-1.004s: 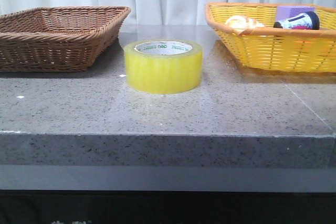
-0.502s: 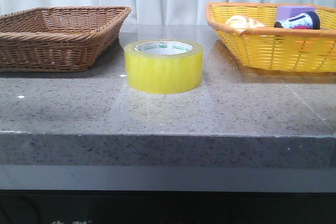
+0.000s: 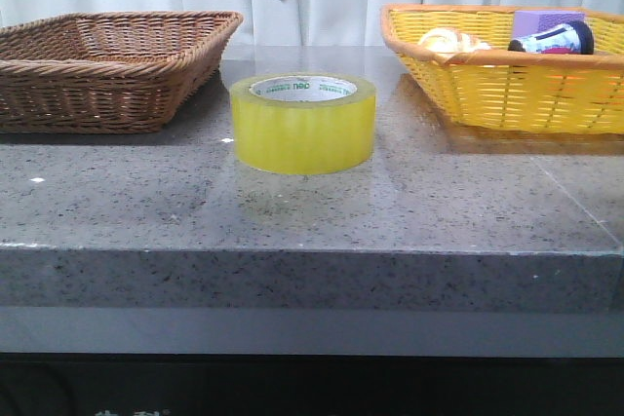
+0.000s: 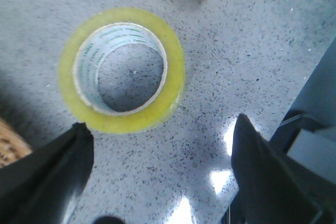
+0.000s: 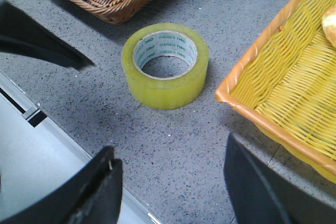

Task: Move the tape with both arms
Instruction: 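Lower the left gripper onto the tape roll's rim and close it, then lift the tape roll with the left gripper and carry it over the brown basket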

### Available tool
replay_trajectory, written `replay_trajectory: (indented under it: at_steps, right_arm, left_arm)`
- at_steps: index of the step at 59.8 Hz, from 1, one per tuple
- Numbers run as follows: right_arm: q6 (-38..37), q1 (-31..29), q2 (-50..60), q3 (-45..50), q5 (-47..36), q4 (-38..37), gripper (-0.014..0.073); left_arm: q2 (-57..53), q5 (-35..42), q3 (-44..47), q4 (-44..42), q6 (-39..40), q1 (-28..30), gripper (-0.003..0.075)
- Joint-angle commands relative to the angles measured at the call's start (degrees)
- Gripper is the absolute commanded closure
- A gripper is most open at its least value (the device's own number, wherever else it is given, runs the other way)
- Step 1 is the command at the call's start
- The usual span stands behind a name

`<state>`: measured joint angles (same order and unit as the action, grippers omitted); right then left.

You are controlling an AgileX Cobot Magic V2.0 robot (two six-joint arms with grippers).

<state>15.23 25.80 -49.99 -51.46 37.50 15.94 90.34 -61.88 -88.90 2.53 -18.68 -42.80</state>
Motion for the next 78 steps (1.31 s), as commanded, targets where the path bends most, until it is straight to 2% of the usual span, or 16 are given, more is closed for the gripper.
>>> replay_trajectory:
  at_steps: [1,22,54,60,69,73,78]
  right_arm:
    - [0.0,-0.3,0.2,-1.4,-4.1,1.0,0.014]
    - [0.0,-0.3,0.2,-1.4,-4.1,1.0,0.014]
    - [0.0,-0.3,0.2,-1.4,-4.1,1.0,0.014]
    - [0.0,-0.3,0.2,-1.4,-4.1,1.0,0.014]
    - [0.0,-0.3,0.2,-1.4,-4.1,1.0,0.014]
    - [0.0,-0.3,0.2,-1.4,-4.1,1.0,0.014]
    - [0.0,-0.3,0.2,-1.4,-4.1,1.0,0.014]
  left_arm:
    - [2.6,-1.8,-6.6,0.5,-0.9,-0.5,0.0185]
    - [15.6,-3.8,-18.1,3.6,-2.0,-0.5,0.0185]
    - [23.0,-4.2,-19.3,3.6,-2.0,-0.5,0.0194]
    - [23.0,-5.1,-19.3,3.6,-2.0,-0.5,0.0284]
    - [23.0,-6.5,-19.3,3.6,-1.5,-0.5,0.0511]
    - [23.0,-7.0,-19.7,3.6,-1.1,-0.5,0.0554]
    - [23.0,-7.1,-20.2,3.6,-0.9,-0.5,0.0563]
